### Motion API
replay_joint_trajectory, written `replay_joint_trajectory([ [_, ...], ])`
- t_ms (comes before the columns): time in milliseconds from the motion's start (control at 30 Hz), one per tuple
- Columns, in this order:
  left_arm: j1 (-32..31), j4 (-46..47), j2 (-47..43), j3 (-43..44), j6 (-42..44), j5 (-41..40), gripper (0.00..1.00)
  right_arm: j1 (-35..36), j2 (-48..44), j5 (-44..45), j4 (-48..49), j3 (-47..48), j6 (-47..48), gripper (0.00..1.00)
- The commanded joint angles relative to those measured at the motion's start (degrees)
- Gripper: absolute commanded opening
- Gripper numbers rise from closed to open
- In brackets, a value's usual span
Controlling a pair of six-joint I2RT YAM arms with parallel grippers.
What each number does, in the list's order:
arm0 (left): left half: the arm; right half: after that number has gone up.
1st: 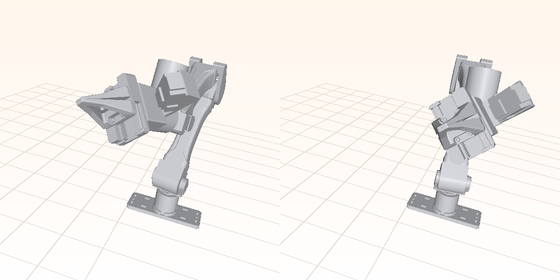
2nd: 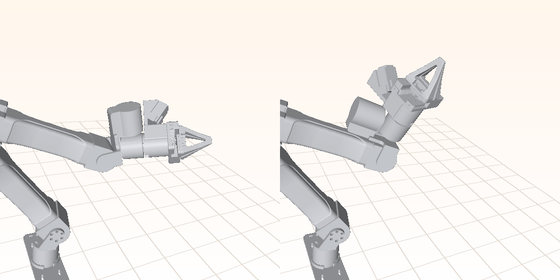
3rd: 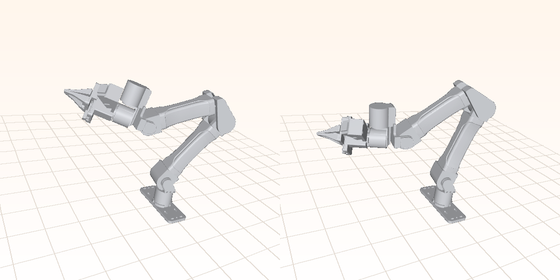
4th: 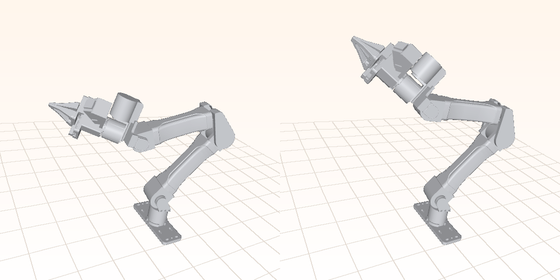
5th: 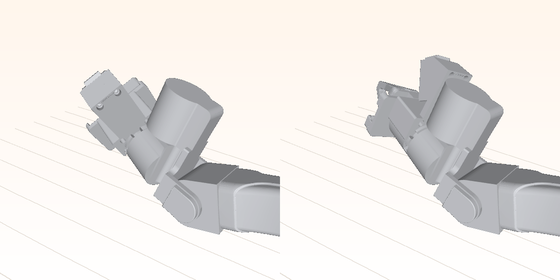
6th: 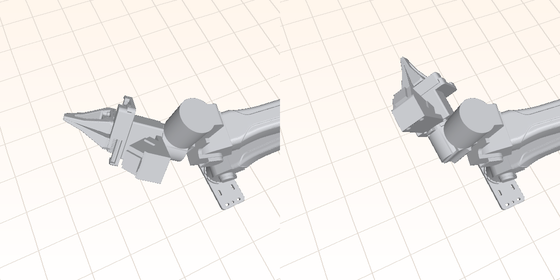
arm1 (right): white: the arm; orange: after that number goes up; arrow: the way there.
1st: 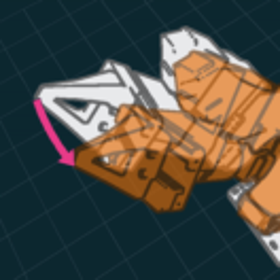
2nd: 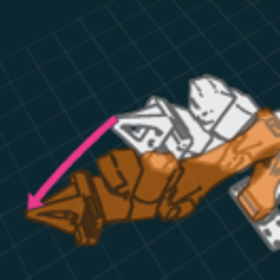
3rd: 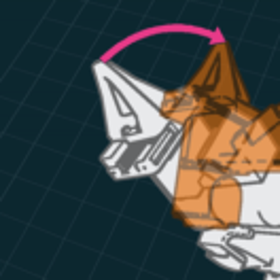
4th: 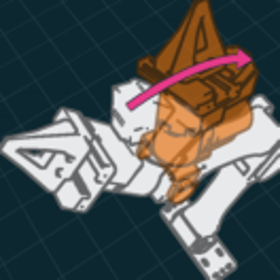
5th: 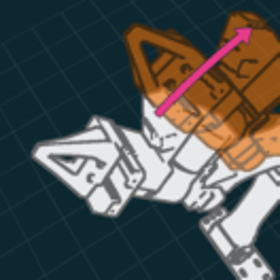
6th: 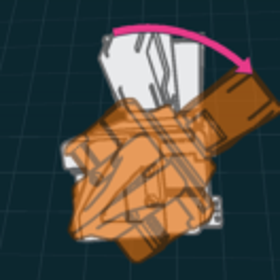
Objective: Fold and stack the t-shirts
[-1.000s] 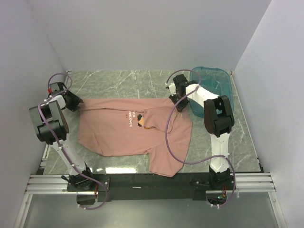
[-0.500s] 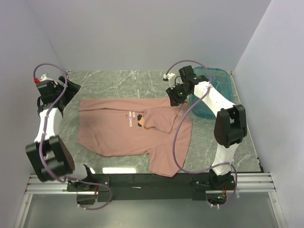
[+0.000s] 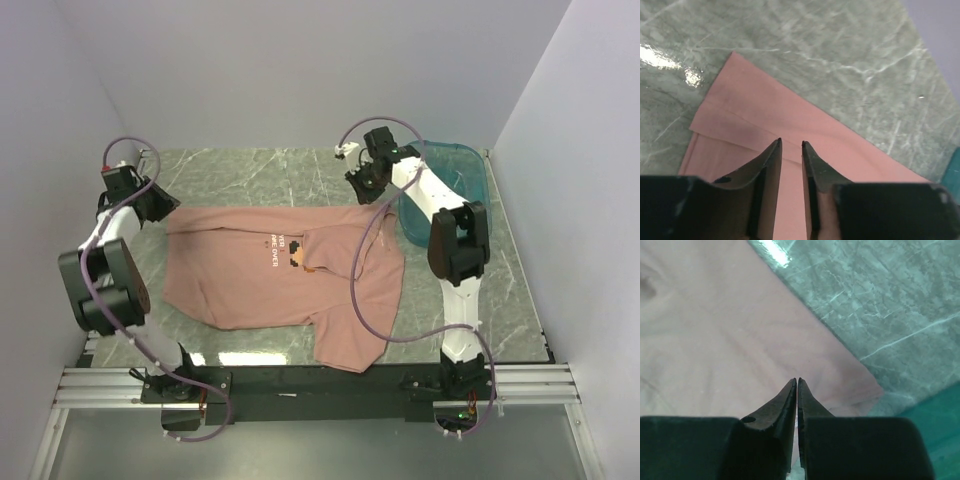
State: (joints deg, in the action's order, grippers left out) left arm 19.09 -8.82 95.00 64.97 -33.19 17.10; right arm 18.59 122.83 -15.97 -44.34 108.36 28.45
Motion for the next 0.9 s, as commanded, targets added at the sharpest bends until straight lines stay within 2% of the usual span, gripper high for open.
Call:
replay_joint_trajectory([
  [0, -0.1, -2.9, 5.1, 5.8, 1.0, -0.1, 0.28, -0.1, 2.7, 2.2, -3.7, 4.3, 1.8, 0.10],
  [133, -0.3, -4.7, 11.4, 10.4, 1.2, -0.5, 0.25, 0.4, 4.4, 2.9, -6.1, 3.2, 5.6, 0.10],
  [300, -1.1, -6.0, 16.5, 13.9, 1.5, -2.2, 0.24, 1.2, 5.6, 7.7, -3.7, 0.1, 7.0, 0.08],
  [600, -3.1, -12.1, 24.8, 21.3, 2.3, -5.3, 0.25, 2.1, 12.0, 14.8, -4.3, 5.2, 7.9, 0.07],
  [867, -3.4, -18.3, 32.1, 30.3, 1.6, -6.6, 0.24, 2.3, 17.2, 20.4, -4.8, 14.8, 8.2, 0.02],
])
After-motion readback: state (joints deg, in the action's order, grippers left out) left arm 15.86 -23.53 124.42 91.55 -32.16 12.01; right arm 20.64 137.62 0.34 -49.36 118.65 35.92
